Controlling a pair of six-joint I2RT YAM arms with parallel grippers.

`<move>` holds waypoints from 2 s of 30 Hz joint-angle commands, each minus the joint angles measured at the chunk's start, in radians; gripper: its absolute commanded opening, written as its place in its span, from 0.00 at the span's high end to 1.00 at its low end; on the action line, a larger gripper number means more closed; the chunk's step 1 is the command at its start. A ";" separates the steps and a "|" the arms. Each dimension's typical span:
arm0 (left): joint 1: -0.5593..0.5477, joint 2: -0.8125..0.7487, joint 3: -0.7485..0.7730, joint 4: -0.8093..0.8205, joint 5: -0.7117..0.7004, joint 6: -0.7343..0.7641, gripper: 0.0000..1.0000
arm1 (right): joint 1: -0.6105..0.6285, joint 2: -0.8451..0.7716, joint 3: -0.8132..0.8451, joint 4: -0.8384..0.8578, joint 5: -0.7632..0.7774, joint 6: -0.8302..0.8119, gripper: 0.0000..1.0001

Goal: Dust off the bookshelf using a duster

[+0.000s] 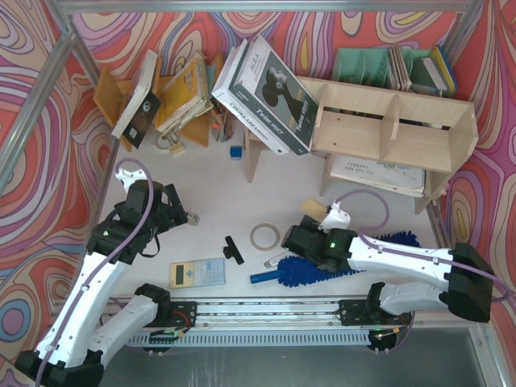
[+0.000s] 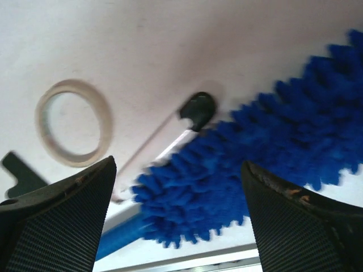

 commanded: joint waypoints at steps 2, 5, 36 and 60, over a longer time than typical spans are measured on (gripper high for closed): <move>0.008 0.010 -0.010 0.010 0.012 0.006 0.02 | 0.005 -0.079 -0.077 -0.216 0.060 0.338 0.06; 0.009 0.002 -0.015 0.018 0.009 0.007 0.02 | 0.005 -0.113 -0.107 -0.243 0.059 0.414 0.01; 0.010 0.053 -0.010 0.012 0.007 0.009 0.02 | 0.003 -0.181 -0.413 -0.147 0.052 0.815 0.18; -0.443 0.180 0.092 0.058 -0.075 0.018 0.02 | 0.003 -0.387 -0.495 -0.123 0.127 0.999 0.87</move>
